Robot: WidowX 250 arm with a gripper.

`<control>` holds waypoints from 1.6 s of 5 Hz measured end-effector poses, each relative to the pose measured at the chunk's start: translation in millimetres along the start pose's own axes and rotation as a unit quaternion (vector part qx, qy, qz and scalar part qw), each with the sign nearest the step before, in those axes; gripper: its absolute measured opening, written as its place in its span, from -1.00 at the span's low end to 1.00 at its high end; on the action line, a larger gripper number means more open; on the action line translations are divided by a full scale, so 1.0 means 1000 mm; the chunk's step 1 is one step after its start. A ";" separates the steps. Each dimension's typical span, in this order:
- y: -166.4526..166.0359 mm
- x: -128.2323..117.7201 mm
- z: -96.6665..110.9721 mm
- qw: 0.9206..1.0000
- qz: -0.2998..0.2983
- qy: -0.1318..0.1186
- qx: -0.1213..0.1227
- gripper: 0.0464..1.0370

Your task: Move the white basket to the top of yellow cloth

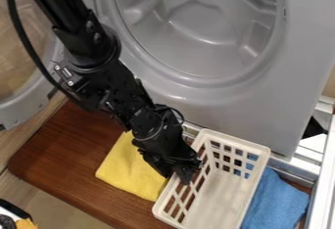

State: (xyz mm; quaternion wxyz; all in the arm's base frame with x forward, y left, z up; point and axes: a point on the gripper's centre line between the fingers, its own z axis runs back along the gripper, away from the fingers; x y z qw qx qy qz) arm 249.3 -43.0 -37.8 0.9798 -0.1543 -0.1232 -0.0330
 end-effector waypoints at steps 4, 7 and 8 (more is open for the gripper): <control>-0.012 0.000 0.005 1.000 -0.009 -0.005 -0.019 -0.92; -0.002 0.002 0.074 0.999 -0.026 -0.041 -0.021 -0.92; 0.030 -0.007 0.090 0.999 0.006 -0.042 0.003 -0.92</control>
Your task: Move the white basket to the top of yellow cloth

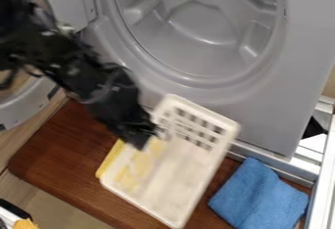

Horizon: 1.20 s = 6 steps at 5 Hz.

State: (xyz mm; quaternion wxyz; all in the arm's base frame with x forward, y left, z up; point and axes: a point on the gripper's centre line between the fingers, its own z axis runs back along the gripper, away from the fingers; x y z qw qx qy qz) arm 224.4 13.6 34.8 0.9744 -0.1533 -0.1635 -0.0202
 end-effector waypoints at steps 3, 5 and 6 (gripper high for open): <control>0.086 -0.003 0.015 0.997 0.052 0.009 0.059 -0.92; 0.107 -0.014 -0.011 0.994 0.074 0.052 0.059 -0.85; 0.108 -0.014 -0.013 0.991 0.100 0.055 0.074 -0.47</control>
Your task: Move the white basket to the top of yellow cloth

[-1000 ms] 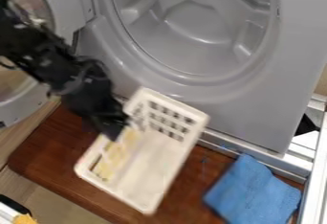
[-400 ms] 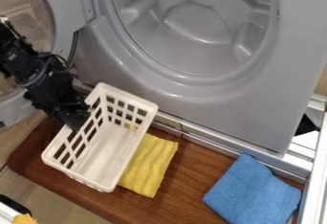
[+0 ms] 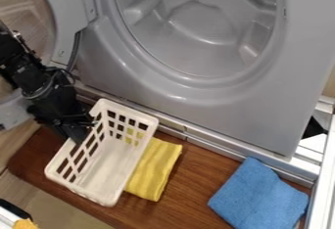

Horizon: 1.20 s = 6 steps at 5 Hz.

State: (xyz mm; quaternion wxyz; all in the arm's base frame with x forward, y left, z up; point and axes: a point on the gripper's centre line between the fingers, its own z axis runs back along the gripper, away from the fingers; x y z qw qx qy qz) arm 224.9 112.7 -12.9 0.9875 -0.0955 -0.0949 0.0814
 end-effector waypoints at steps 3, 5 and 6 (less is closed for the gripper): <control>-0.011 0.004 0.004 1.000 -0.008 0.002 0.011 0.94; -0.034 0.014 0.044 0.999 -0.038 -0.024 0.024 0.93; -0.041 0.019 0.067 0.997 -0.049 -0.055 0.029 0.93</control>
